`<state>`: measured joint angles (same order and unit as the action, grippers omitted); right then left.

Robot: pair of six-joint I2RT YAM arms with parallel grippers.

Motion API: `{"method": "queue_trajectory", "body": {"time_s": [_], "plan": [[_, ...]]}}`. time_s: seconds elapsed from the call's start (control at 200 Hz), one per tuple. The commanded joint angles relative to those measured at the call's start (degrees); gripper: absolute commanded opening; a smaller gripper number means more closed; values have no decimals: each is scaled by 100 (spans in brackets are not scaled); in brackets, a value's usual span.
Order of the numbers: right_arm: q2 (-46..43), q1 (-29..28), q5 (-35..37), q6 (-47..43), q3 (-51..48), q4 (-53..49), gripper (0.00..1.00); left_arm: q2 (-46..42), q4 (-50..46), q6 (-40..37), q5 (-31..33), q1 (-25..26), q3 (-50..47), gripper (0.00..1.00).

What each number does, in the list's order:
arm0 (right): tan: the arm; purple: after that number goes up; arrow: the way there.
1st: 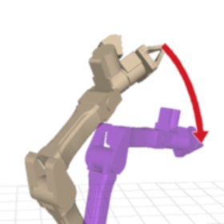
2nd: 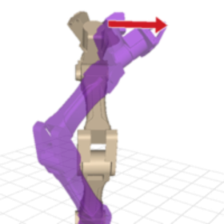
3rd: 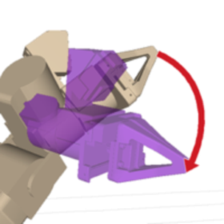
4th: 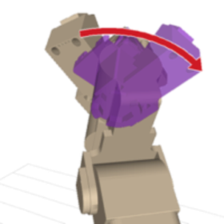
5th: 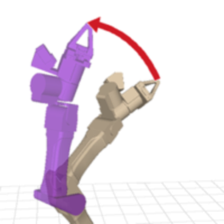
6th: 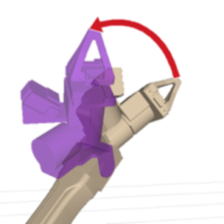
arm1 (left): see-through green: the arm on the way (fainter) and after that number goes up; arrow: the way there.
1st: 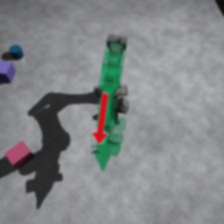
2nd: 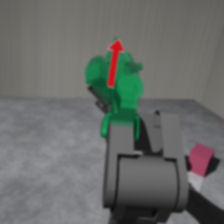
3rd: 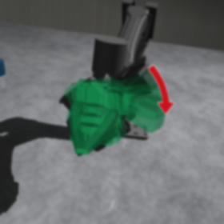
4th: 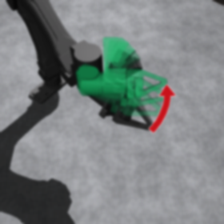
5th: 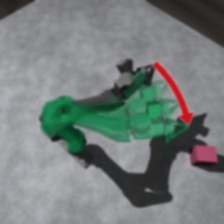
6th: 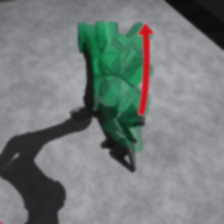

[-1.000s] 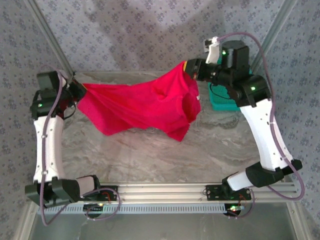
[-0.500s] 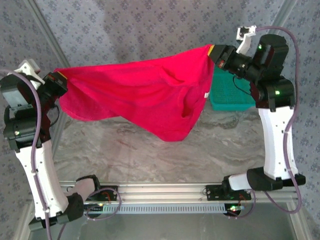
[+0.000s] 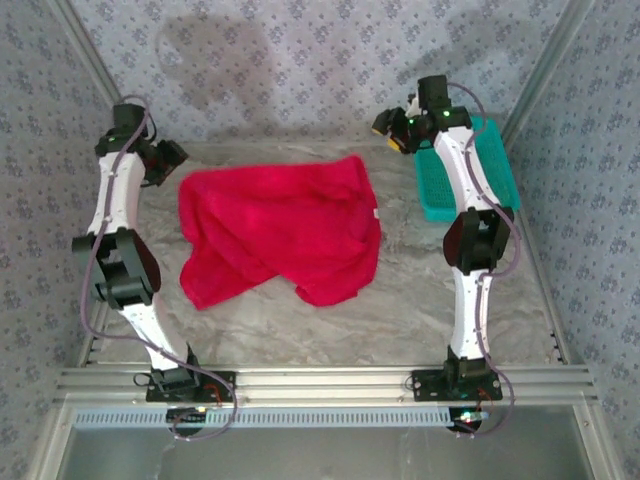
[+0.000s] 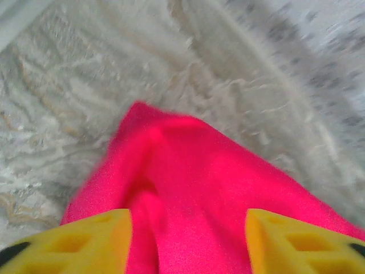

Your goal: Fold the inside-out t-shirt

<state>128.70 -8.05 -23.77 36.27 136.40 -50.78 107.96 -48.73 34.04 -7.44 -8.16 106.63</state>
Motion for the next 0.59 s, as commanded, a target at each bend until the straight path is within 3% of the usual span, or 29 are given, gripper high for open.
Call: {"method": "queue_trajectory", "body": {"time_s": [0.0, 0.16, 0.265, 0.405, 0.59], "plan": [[-680, -362, 402, -813, -454, -635, 61, -708, -16, -70, 354, 271, -284, 59], [-1768, -857, 613, -823, -3102, 719, 62, -1447, 1078, 197, -105, 412, -2201, 59], [-1945, -1048, 416, -783, -3975, 1159, 61, -1642, 1516, 395, -663, 459, -3115, 59], [-1733, -1338, 468, -850, -4378, 1365, 60, -1774, 1957, 398, -663, 716, -3962, 60], [-1223, -1374, 329, -974, -4251, 1310, 58, -1413, 1864, 287, -629, 744, -4067, 60]]}}
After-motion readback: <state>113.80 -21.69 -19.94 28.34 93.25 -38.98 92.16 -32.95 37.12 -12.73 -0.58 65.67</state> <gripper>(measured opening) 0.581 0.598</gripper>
